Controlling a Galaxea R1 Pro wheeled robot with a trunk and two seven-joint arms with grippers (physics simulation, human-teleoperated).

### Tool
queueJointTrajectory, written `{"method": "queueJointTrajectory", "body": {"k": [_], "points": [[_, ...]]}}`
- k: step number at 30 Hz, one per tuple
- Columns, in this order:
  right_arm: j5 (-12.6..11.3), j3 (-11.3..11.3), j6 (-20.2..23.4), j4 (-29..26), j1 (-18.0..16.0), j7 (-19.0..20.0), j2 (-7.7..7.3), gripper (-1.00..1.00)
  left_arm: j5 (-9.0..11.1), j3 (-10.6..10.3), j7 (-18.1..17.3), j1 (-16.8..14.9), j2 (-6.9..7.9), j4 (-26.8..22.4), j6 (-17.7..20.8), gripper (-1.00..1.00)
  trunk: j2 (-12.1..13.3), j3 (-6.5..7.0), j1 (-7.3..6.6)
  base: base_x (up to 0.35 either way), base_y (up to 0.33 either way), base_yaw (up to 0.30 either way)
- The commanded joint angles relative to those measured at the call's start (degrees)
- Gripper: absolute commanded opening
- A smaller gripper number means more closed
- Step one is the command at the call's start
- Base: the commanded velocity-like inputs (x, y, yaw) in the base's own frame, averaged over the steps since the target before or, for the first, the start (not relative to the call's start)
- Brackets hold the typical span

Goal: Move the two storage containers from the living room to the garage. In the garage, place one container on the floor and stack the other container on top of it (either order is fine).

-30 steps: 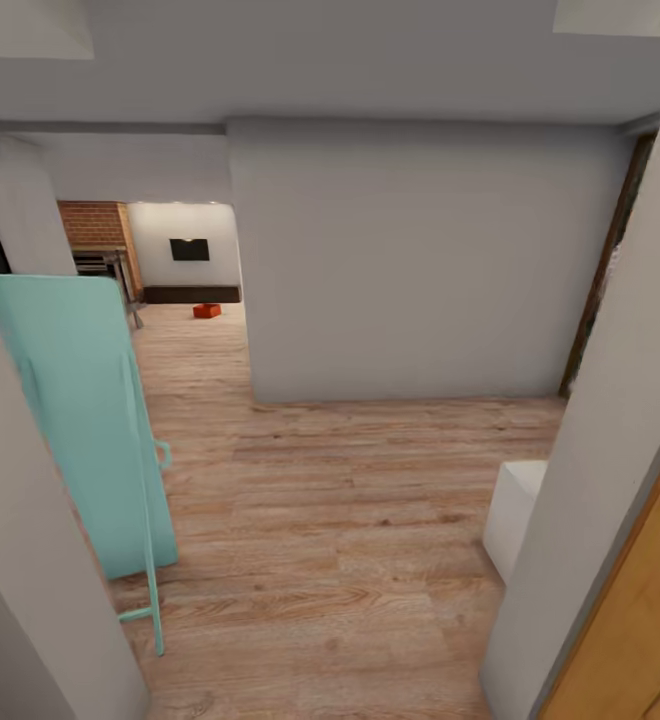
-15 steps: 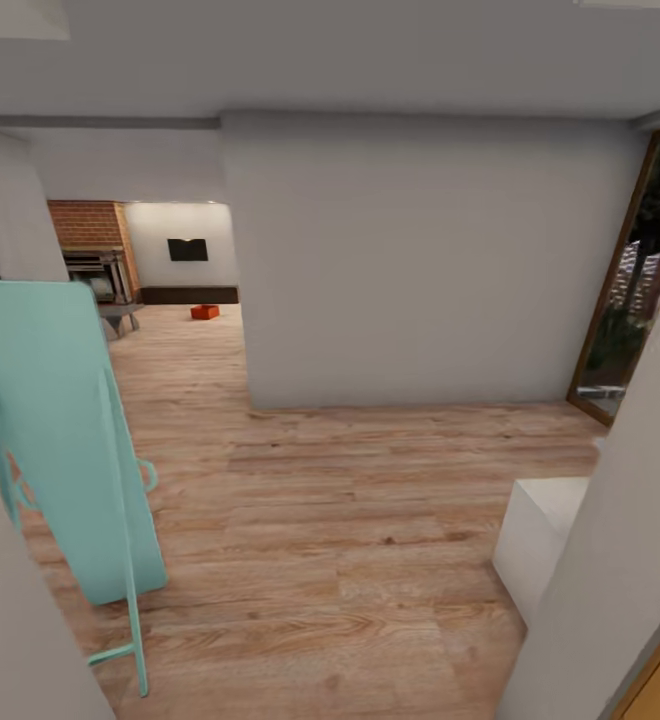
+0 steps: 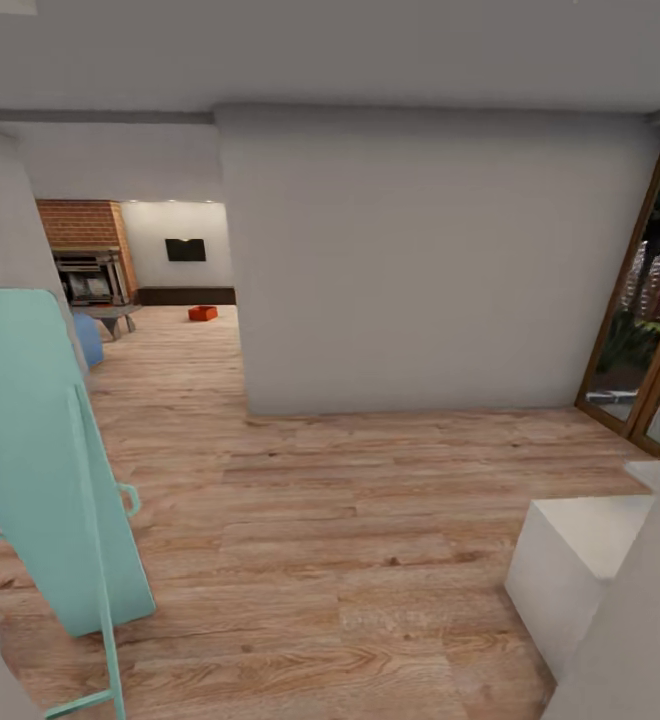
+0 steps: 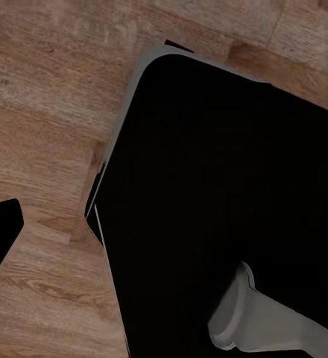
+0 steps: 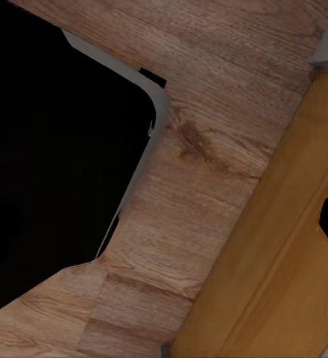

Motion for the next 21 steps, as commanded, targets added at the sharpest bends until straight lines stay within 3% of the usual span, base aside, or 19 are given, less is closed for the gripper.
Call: {"method": "queueJointTrajectory", "body": {"k": [1, 21], "points": [[0.48, -0.12, -0.34, 0.18, -0.03, 0.09, 0.01, 1.0, 0.08, 0.14, 0.07, 0.01, -0.01, -0.01, -0.08, 1.0, -0.02, -0.01, 0.05, 0.323, 0.0, 0.0], [0.29, -0.2, -0.24, 0.18, 0.01, 0.06, 0.72, 1.0, 0.2, 0.14, 0.07, 0.03, -0.18, 0.15, -0.22, 1.0, -0.02, -0.01, 0.05, 0.323, 0.0, 0.0]]}}
